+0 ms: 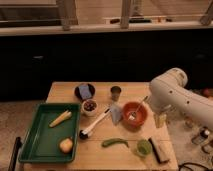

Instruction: Place pepper in metal cup

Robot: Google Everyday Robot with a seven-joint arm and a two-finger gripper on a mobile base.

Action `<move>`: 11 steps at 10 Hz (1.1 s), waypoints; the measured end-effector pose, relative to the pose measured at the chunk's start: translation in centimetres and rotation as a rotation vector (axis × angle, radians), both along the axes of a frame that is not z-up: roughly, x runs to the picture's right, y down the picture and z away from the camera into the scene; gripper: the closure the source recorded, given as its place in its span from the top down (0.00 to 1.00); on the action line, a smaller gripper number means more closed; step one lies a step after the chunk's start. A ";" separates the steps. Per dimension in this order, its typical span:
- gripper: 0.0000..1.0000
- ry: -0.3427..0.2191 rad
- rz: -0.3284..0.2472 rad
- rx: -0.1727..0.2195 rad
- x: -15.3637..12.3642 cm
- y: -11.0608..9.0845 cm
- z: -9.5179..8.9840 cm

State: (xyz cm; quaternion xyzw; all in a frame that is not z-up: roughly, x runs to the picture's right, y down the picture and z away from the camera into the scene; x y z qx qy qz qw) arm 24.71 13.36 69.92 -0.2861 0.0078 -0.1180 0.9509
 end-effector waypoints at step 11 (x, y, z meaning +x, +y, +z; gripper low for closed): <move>0.80 -0.095 -0.154 -0.050 -1.6 3.8 2.8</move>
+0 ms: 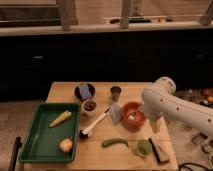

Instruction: Place pepper in metal cup

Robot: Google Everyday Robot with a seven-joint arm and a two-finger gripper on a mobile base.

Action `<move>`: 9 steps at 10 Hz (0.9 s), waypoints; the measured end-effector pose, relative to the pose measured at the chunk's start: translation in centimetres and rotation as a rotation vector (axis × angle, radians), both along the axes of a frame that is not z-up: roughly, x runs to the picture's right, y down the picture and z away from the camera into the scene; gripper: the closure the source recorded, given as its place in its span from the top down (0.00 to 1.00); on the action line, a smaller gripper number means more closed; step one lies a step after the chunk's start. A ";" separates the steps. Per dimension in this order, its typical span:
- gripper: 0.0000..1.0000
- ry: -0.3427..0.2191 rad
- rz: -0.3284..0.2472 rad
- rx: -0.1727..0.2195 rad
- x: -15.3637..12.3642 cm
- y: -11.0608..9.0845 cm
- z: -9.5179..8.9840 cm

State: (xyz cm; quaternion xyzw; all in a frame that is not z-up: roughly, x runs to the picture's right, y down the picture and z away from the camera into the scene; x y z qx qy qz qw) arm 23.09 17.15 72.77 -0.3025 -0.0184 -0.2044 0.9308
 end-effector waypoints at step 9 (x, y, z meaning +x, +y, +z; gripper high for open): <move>0.80 -0.070 -0.063 -0.022 2.1 4.1 1.2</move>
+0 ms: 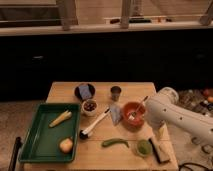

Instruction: Place pepper in metal cup

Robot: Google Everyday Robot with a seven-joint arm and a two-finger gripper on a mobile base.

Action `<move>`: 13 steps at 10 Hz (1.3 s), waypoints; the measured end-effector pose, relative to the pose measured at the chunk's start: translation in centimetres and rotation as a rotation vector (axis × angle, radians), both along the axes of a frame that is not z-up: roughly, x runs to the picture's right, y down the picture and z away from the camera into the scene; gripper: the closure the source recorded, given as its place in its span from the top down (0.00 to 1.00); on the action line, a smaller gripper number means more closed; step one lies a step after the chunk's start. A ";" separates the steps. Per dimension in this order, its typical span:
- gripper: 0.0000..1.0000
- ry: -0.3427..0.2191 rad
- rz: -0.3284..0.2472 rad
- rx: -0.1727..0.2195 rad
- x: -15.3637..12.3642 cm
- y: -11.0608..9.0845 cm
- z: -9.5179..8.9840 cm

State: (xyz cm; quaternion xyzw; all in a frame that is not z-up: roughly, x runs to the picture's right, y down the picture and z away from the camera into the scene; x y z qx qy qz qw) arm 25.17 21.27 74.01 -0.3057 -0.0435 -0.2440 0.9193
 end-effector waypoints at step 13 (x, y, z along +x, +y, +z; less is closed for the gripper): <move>0.80 -0.014 0.134 -0.051 -9.3 -0.1 -1.8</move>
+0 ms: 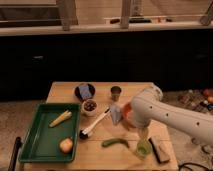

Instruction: Place pepper in metal cup

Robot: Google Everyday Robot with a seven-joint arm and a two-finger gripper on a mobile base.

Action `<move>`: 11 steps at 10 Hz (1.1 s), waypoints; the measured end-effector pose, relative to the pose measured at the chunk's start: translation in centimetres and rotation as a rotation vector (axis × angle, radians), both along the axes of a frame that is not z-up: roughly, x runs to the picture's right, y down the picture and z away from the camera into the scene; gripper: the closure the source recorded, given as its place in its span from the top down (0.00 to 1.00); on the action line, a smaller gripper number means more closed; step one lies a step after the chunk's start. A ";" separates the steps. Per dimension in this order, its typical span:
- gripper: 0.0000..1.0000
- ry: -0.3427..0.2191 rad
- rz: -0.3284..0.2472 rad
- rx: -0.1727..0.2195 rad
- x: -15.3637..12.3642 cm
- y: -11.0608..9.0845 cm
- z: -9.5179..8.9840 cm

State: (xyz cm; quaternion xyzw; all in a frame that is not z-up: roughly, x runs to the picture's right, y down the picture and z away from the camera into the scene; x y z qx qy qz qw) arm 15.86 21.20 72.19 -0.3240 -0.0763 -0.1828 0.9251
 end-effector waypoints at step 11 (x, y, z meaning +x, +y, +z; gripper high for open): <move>0.80 -0.075 0.279 -0.089 -5.1 3.9 0.3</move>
